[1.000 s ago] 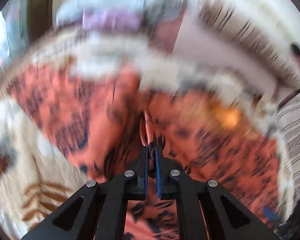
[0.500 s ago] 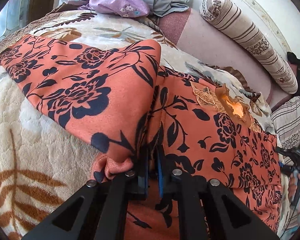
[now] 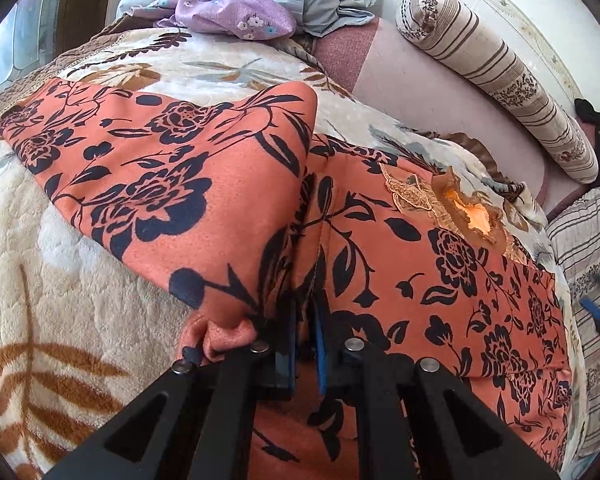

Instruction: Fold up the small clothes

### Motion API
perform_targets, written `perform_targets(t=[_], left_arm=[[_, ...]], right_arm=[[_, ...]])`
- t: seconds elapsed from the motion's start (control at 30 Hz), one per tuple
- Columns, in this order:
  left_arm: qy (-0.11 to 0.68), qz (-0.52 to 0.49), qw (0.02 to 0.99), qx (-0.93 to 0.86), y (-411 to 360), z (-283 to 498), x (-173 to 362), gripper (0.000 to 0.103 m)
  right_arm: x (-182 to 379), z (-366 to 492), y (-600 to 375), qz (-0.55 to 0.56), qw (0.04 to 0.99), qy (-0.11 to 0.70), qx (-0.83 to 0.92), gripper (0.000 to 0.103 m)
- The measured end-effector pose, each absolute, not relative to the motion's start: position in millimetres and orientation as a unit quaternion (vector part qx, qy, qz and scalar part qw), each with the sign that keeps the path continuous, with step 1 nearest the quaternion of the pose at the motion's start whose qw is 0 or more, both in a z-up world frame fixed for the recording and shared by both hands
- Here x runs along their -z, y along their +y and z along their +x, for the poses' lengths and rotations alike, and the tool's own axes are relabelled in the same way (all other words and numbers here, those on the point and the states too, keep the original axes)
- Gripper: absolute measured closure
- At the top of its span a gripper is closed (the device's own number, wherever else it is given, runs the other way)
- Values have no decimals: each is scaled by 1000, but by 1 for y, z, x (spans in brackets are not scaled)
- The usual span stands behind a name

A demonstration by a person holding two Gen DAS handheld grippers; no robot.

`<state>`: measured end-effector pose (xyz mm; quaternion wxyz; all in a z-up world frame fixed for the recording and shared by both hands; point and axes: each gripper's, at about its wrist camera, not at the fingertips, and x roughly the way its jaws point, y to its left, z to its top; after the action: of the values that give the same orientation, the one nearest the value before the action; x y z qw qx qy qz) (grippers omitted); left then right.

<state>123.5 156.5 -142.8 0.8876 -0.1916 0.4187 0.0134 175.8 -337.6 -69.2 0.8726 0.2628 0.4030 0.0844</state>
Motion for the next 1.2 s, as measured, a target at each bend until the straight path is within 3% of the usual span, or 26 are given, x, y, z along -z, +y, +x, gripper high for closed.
perform_targets(t=[0.03, 0.1, 0.17, 0.2, 0.33, 0.37, 0.4, 0.43, 0.47, 0.53, 0.6, 0.7, 0.8, 0.97, 1.2], left_arm=[[418, -194, 887, -13, 156, 124, 143, 94], [418, -195, 887, -13, 156, 123, 143, 93], [417, -196, 888, -11, 156, 123, 143, 93], [416, -197, 888, -9, 156, 123, 143, 93], [413, -223, 883, 5, 164, 121, 144, 92], [413, -224, 883, 5, 164, 121, 143, 90], [412, -223, 883, 8, 162, 120, 140, 81], [414, -221, 883, 14, 160, 119, 137, 74], [417, -219, 882, 25, 158, 116, 130, 59], [394, -240, 885, 54, 163, 102, 104, 52], [340, -268, 897, 89, 183, 84, 70, 36], [261, -313, 911, 67, 240, 64, 38, 23], [230, -389, 891, -40, 340, 68, 45, 23], [254, -546, 784, -152, 467, 94, 119, 31], [272, -532, 783, -171, 492, 131, 141, 37]], right_arm=[[69, 165, -332, 280, 864, 399, -128, 3], [83, 155, -316, 270, 849, 414, -187, 6], [137, 163, -318, 233, 832, 492, -109, 7], [157, 163, -329, 255, 821, 505, -82, 22], [86, 135, -309, 238, 882, 399, -83, 22], [73, 125, -299, 214, 900, 371, -80, 17], [66, 117, -285, 185, 916, 350, -73, 4], [68, 112, -272, 159, 924, 341, -72, 0], [76, 112, -259, 138, 925, 346, -73, 0], [117, 116, -240, 90, 911, 397, -69, 0], [162, 120, -238, 83, 889, 447, -59, 0], [153, 124, -246, 109, 894, 431, -63, 0], [156, 126, -251, 136, 894, 419, -77, 0], [158, 117, -259, 141, 896, 413, -81, 0], [158, 104, -255, 160, 896, 405, -91, 0]])
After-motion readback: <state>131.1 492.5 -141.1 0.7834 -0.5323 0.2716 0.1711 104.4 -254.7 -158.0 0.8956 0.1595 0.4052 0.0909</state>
